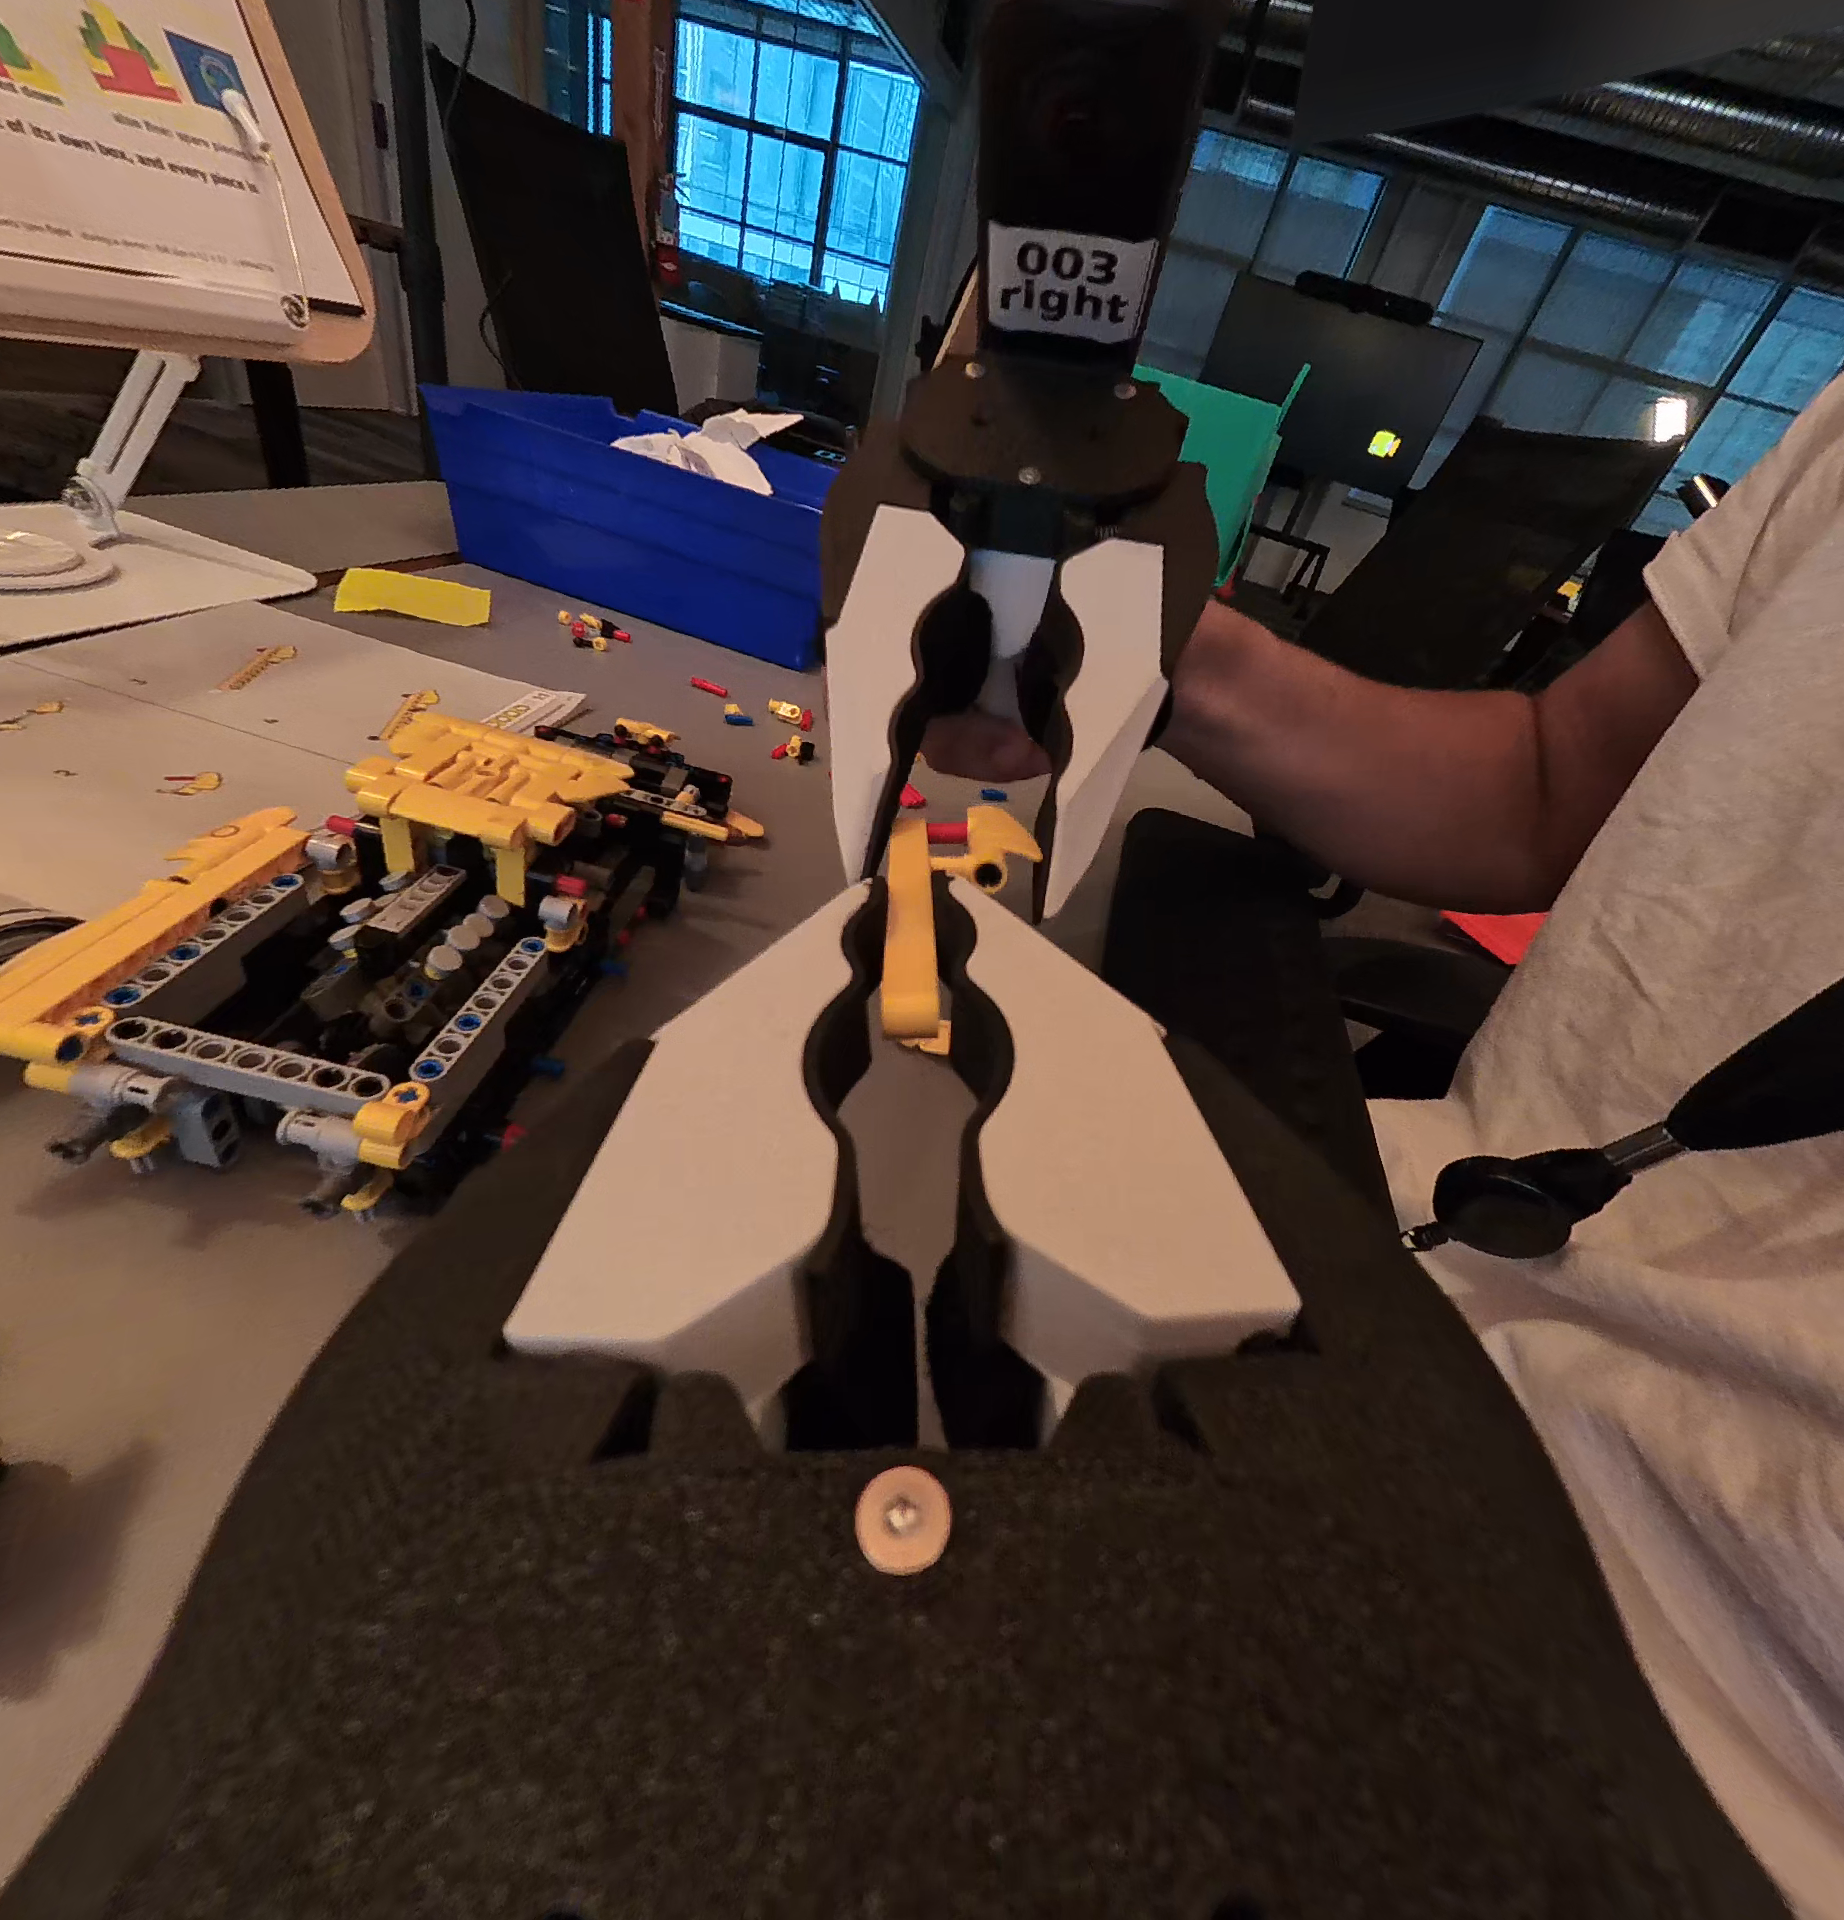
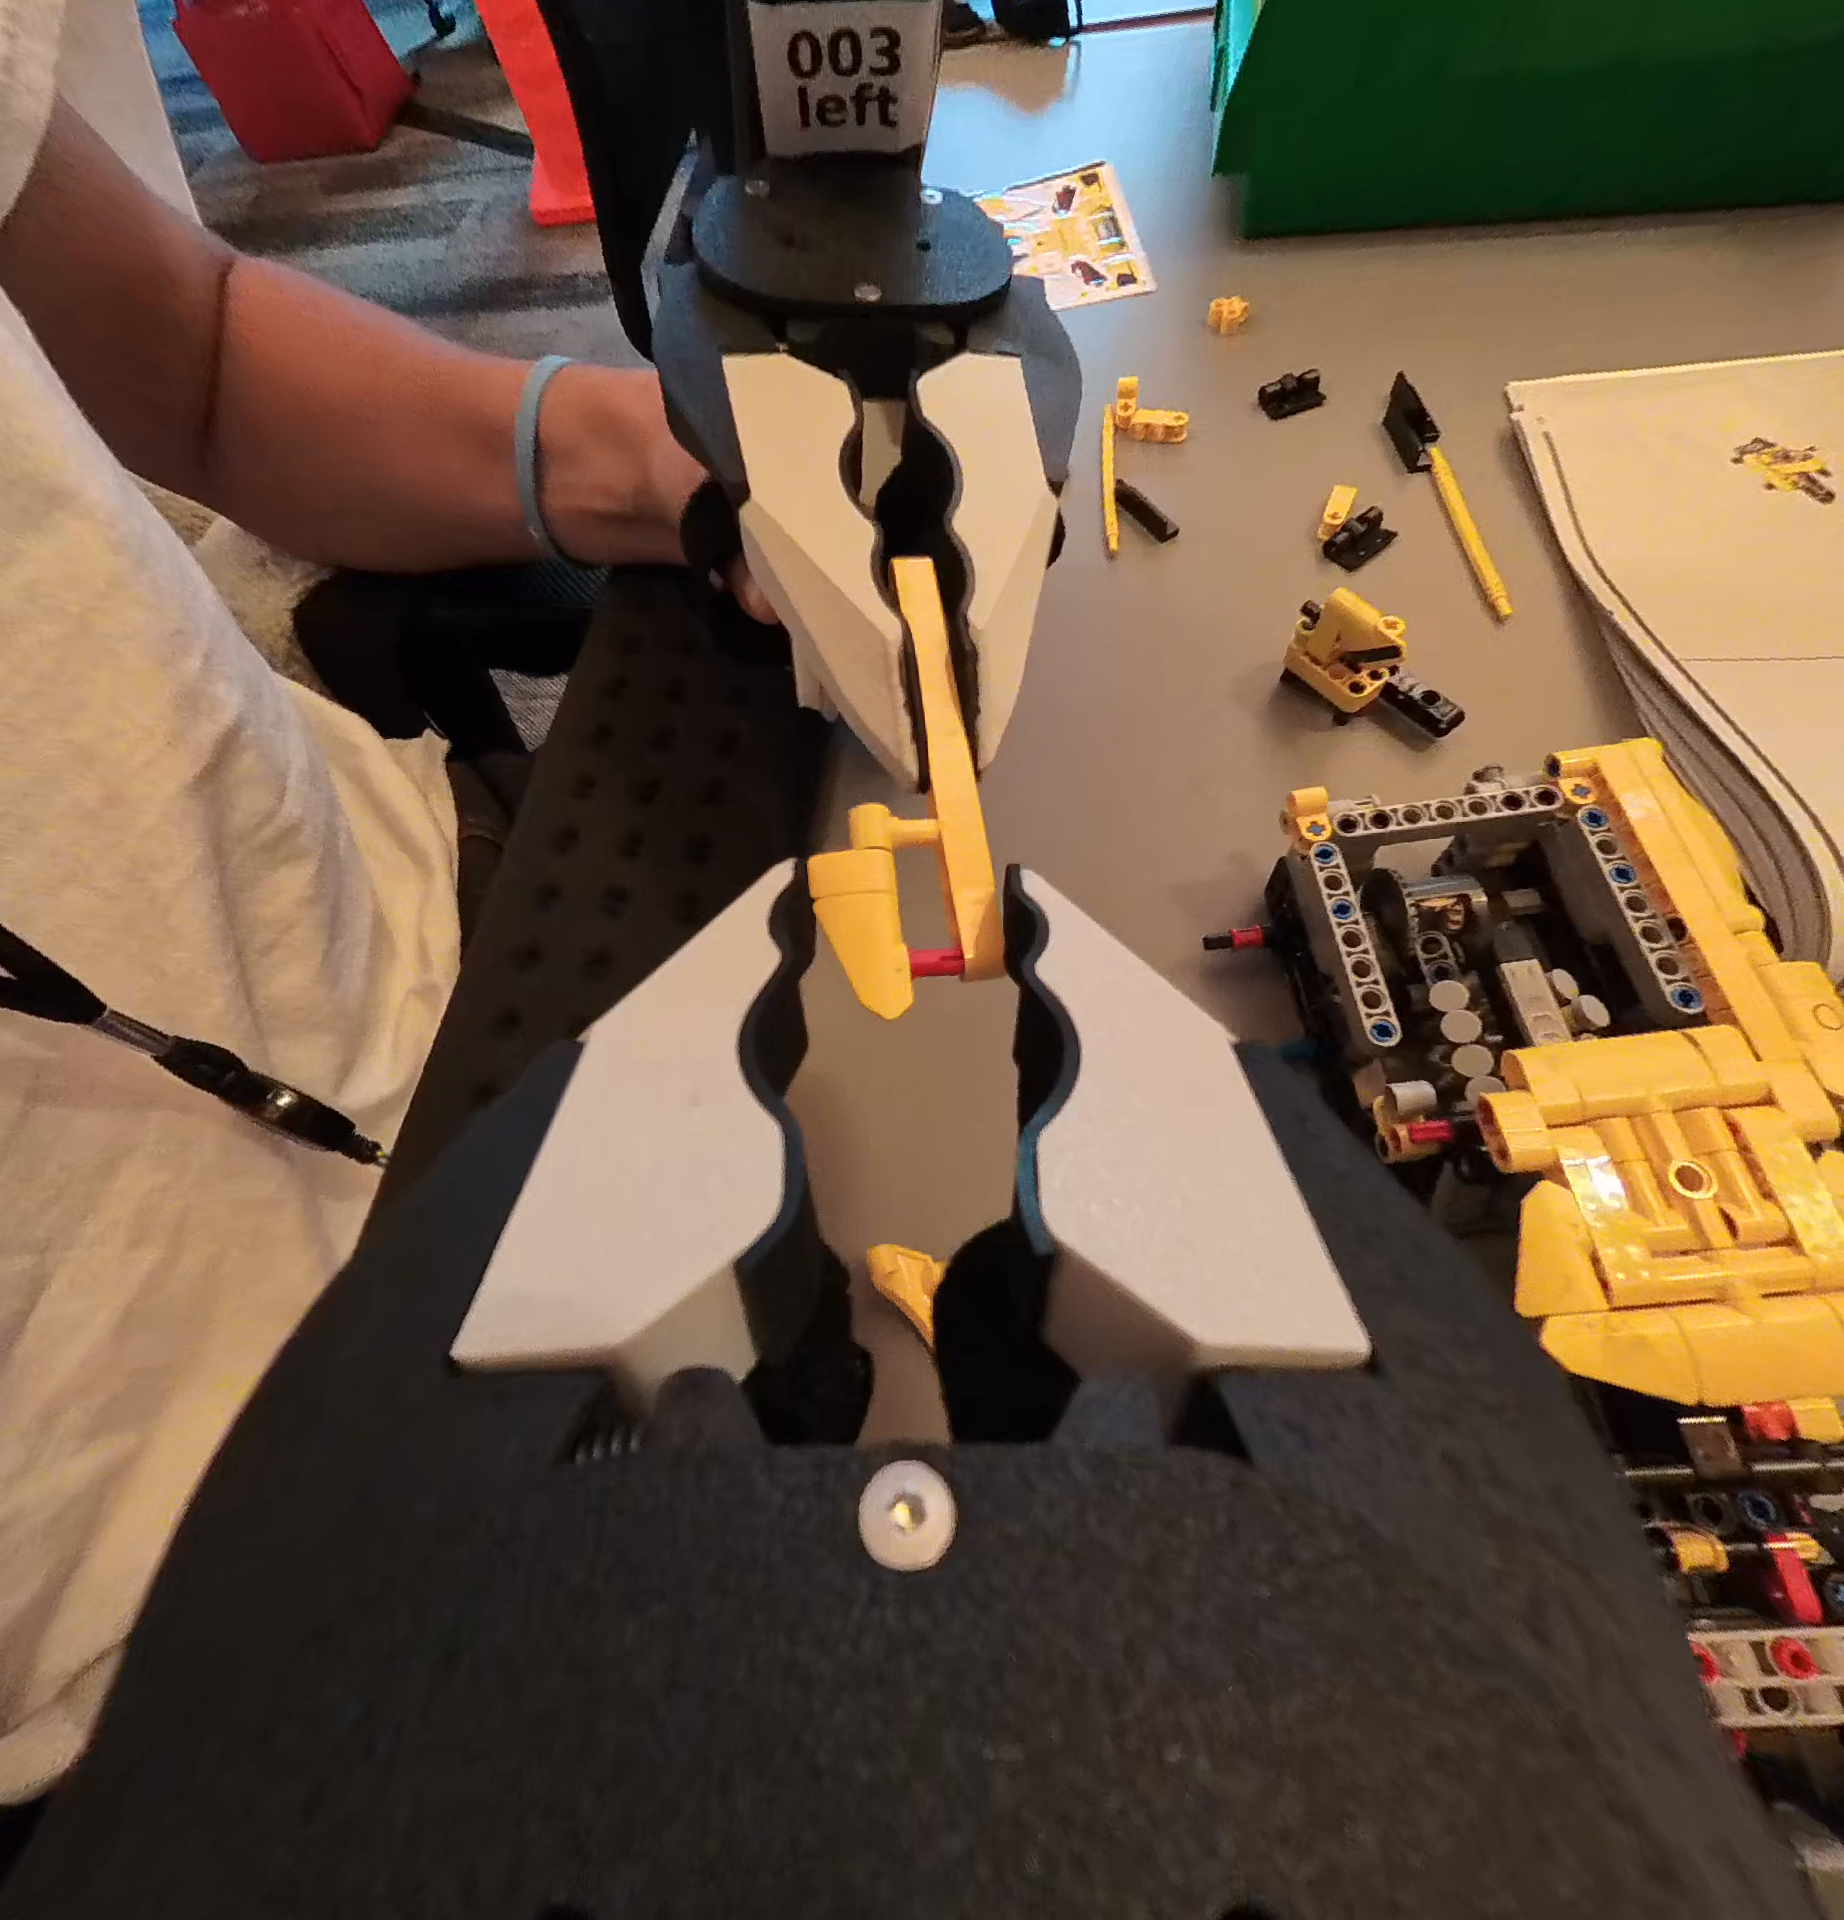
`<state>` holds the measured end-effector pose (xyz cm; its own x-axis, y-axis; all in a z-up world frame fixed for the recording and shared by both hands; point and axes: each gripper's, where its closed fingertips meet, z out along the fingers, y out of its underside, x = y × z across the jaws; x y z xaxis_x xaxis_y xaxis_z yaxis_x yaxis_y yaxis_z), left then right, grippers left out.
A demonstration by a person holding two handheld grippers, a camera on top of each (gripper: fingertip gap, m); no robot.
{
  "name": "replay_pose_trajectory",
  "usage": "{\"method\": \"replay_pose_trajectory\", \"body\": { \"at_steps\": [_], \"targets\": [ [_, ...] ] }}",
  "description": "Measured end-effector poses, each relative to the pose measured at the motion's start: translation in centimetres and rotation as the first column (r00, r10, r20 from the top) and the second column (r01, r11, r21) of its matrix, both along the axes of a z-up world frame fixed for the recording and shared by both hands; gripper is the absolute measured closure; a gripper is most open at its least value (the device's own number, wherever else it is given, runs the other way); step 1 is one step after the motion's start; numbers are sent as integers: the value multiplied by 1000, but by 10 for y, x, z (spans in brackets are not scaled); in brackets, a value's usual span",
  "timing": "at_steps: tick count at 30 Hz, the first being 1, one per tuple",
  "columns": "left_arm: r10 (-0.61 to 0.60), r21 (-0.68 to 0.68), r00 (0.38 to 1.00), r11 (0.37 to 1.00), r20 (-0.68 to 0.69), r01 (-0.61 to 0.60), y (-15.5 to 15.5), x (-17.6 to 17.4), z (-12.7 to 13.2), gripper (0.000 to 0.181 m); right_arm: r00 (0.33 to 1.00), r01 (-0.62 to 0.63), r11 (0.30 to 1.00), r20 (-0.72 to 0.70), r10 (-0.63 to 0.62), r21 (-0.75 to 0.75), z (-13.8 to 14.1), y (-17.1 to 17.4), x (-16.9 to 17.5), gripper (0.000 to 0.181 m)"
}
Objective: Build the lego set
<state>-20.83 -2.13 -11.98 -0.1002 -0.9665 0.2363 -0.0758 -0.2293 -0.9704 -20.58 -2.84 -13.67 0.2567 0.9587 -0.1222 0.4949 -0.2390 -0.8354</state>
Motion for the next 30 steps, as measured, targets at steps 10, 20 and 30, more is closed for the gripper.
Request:
{"method": "replay_pose_trajectory", "body": {
  "at_steps": [10,20,30],
  "targets": [
    [-42,60,999,997,-17,43,-12,2,-2,174,987,-99,993,135,90,67,-6,-12,3,149],
    [-7,58,1000,998,-12,7,-5,1,-2,173,996,-31,999,86,33,-26,1,-7,1,144],
    [7,93,999,996,-41,-3,-5,4,-7,173,989,-33,998,141,40,-50,-5,-5,-1,150]
  ]
}}
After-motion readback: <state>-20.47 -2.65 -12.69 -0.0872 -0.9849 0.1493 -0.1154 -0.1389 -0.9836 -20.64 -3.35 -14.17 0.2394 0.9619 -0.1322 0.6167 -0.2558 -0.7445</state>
